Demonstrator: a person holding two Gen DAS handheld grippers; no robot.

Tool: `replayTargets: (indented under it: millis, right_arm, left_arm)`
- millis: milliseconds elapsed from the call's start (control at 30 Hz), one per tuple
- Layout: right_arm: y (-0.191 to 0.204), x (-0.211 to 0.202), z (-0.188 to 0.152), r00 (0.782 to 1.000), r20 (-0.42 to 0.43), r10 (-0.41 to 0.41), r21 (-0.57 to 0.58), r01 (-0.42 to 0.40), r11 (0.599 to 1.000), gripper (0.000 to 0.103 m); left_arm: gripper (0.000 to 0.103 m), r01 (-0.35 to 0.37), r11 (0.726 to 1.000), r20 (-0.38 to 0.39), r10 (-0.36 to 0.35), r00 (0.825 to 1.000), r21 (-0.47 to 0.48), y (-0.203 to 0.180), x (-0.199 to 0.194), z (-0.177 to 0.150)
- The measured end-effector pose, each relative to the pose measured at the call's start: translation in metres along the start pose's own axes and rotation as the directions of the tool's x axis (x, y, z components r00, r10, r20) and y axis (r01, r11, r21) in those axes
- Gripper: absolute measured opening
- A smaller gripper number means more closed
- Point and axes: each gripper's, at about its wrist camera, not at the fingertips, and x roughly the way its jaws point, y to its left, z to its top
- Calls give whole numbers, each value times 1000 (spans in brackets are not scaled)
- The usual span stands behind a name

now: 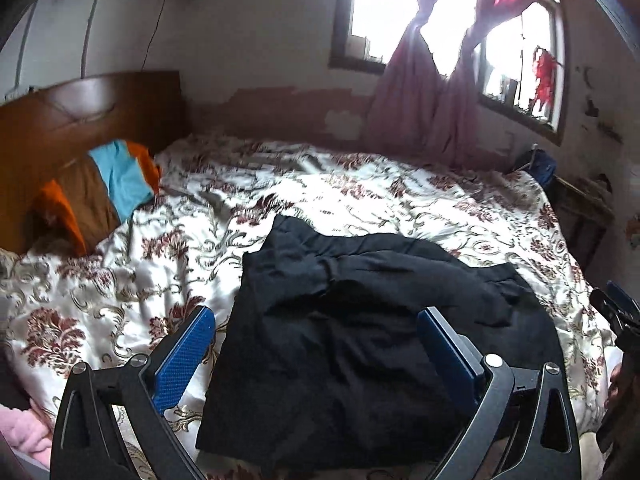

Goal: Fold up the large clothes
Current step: 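Lower the black jacket onto the bed cover and open both tools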

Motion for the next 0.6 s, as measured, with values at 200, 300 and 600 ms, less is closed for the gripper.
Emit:
replayTargets:
  millis: [200,300,600]
  right_arm:
    - [21,-47,1,997,75,13,-25,-11,1000,101]
    - [29,-64,1,995,96,29,-29,-26,999,101]
    - [49,-113,-8,986,158,58,-38,-52,998,101]
  left_arm:
    - [102,-15,998,97,8,995,66,-19,-51,-10]
    - [102,-8,997,149,-3,989,74,-23,-78,-18]
    - [102,11,998,219,-24,975,59,-27,-131,-35]
